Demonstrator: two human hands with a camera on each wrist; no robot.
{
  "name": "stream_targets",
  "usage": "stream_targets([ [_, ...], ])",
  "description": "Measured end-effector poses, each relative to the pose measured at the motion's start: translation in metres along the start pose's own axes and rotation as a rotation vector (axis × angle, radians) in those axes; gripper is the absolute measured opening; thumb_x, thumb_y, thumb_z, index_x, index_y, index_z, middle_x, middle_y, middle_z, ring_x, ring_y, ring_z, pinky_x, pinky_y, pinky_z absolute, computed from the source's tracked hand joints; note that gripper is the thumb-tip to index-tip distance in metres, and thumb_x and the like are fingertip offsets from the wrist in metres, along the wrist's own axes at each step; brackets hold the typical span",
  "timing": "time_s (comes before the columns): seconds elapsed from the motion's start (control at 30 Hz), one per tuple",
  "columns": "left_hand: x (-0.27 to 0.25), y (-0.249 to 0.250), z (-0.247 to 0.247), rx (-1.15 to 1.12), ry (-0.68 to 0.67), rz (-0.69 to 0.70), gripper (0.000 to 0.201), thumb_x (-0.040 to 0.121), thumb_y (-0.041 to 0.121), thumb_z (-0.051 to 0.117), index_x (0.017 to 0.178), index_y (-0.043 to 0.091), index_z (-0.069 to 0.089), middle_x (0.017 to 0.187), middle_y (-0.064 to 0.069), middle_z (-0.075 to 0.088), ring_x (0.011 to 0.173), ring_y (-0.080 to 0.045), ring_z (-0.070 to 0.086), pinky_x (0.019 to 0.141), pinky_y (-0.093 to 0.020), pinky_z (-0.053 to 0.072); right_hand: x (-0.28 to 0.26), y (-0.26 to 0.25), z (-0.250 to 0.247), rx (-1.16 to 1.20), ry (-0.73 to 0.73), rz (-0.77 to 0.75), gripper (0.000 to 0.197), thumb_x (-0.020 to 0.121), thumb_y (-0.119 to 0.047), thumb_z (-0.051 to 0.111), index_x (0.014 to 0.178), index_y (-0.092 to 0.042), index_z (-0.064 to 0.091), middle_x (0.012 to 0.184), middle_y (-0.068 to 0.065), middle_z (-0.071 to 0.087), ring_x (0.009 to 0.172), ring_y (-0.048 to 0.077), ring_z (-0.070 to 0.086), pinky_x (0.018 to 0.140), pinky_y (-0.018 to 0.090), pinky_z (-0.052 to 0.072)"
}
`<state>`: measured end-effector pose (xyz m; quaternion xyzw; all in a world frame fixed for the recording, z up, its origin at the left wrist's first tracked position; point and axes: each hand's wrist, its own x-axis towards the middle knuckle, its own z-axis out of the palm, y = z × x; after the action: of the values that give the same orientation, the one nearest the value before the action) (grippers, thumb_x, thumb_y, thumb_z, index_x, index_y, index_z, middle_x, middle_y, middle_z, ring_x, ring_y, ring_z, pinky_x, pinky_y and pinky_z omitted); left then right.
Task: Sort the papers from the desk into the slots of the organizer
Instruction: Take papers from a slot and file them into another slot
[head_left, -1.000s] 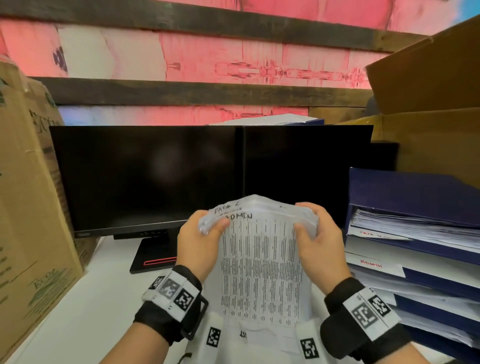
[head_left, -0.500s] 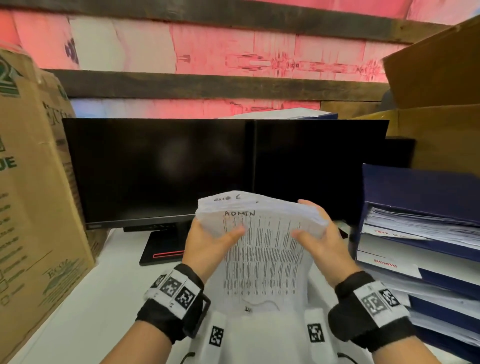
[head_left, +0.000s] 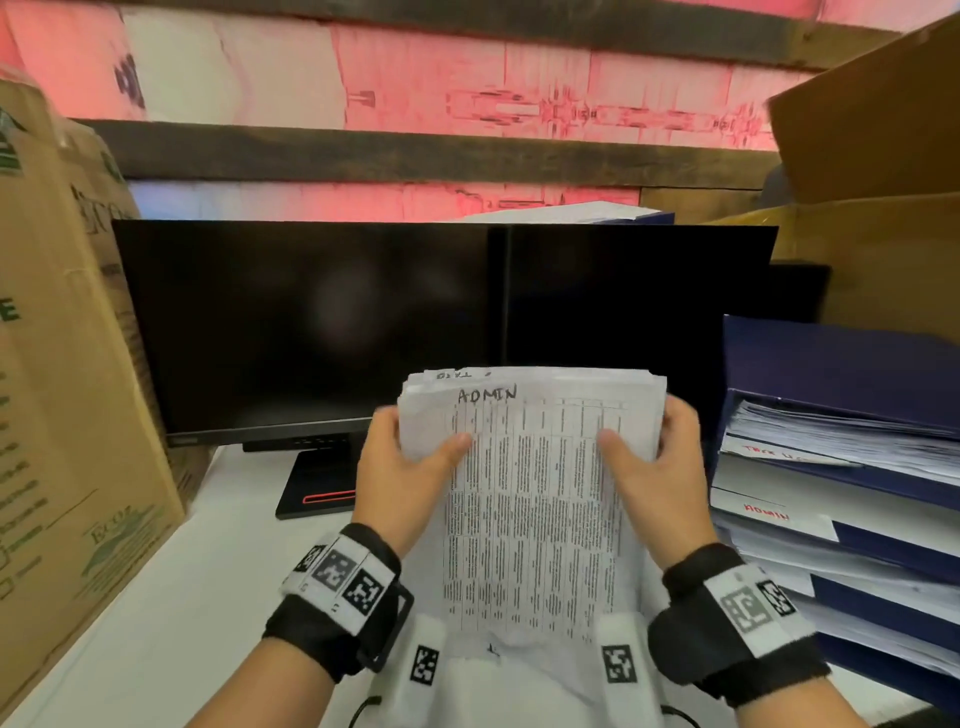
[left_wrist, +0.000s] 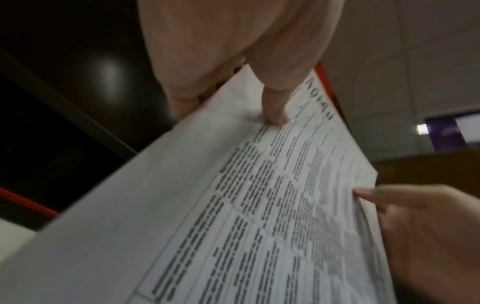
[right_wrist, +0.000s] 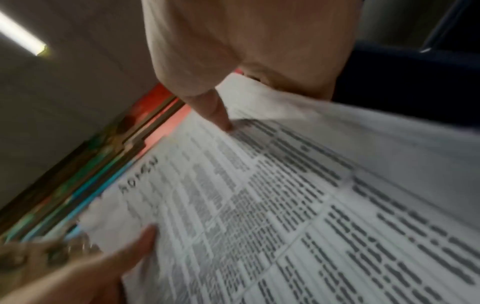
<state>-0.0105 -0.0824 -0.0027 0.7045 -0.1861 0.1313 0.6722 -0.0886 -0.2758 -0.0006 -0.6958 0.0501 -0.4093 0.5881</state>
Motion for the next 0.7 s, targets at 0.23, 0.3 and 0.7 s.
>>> stream_targets([
  [0.23, 0.002, 0.020, 0.013, -0.055, 0.112, 0.115, 0.022, 0.091, 0.012, 0.061, 0.105, 0.024, 0.048, 0.095, 0.016, 0.057, 0.086, 0.003, 0.057, 0.056, -0.004, 0.047, 0.000, -0.012, 0.007, -0.070, 0.025, -0.124, 0.032, 0.095, -0.003, 0.050, 0.120, -0.021, 0.043, 0.103, -0.021, 0.052, 0.092, -0.020, 0.053, 0.075, 0.003, 0.048],
  [0.3, 0.001, 0.024, 0.012, -0.048, 0.099, 0.144, 0.026, 0.093, 0.012, 0.058, 0.110, 0.023, 0.043, 0.098, 0.017, 0.055, 0.088, 0.005, 0.056, 0.058, -0.001, 0.046, 0.002, -0.015, 0.006, -0.031, 0.002, -0.126, 0.038, 0.096, -0.003, 0.048, 0.127, -0.022, 0.040, 0.110, -0.019, 0.052, 0.097, -0.017, 0.053, 0.076, 0.003, 0.048],
  [0.7, -0.011, -0.016, 0.003, -0.011, -0.037, -0.103, 0.037, 0.092, 0.019, 0.059, 0.124, 0.021, 0.040, 0.113, 0.008, 0.057, 0.100, -0.004, 0.058, 0.069, -0.016, 0.047, -0.017, 0.025, 0.004, -0.042, -0.108, 0.121, 0.046, 0.091, 0.004, 0.053, 0.123, -0.027, 0.042, 0.108, -0.017, 0.057, 0.097, -0.003, 0.057, 0.063, 0.006, 0.049],
])
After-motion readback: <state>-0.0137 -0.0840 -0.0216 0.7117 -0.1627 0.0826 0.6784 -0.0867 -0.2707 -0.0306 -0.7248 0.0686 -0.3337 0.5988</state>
